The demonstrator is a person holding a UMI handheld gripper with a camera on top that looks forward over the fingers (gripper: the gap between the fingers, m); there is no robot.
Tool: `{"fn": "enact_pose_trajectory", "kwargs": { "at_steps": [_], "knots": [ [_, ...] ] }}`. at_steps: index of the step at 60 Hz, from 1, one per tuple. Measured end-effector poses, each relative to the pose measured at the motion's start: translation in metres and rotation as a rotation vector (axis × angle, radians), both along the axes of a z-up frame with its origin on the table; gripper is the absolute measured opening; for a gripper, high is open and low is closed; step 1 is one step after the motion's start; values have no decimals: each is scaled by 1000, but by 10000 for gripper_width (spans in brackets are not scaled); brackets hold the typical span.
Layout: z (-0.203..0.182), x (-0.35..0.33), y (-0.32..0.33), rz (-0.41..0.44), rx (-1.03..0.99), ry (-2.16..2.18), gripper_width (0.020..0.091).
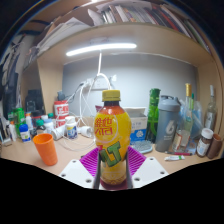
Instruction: Pour water
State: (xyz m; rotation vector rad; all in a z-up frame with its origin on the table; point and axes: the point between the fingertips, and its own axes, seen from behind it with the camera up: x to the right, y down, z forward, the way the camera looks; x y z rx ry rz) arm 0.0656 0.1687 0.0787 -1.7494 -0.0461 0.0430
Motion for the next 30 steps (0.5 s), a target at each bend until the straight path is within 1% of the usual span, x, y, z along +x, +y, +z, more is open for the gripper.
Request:
{"fn": "enact_pose_trajectory", "kwargs": {
  "at_steps": [1,4,8,15,18,21,24,26,30],
  "knots": [
    [-5,2,0,-5,-12,-8,391],
    [-5,5,0,-20,19,-8,388],
    [-4,7,-1,-32,33,14,422],
    [-7,9,-1,-37,22,26,545],
    [-16,9,-4,-41,-28,37,636],
    [-16,5,-10,-26,-39,58,746],
    [-15,3,-20,-14,-44,61,813],
    [-18,3,-28,-14,-61,53,833],
    [-15,2,-50,-7,-72,40,827]
  ]
}}
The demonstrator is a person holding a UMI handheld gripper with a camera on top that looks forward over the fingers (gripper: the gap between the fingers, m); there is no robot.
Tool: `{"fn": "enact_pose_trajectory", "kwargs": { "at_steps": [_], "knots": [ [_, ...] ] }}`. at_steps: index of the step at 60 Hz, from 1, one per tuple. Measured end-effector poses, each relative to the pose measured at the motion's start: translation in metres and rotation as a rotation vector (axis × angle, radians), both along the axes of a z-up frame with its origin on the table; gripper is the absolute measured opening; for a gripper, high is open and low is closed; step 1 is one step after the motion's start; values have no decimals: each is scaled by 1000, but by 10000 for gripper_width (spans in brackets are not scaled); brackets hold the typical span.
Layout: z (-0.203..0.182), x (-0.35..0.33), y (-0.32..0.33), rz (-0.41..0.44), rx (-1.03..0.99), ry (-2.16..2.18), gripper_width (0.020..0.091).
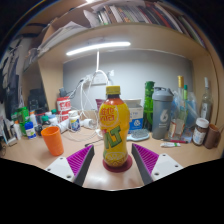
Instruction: Pour water
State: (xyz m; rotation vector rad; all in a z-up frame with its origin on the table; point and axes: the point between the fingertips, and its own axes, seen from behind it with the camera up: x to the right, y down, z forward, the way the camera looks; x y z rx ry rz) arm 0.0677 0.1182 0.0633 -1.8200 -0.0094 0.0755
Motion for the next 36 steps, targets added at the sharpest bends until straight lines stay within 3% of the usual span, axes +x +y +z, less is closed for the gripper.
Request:
{"fn": "enact_pose_trajectory", "kwargs": {
  "at_steps": [36],
  "knots": [
    [72,-61,-314,96,148,-18,823]
  ]
}}
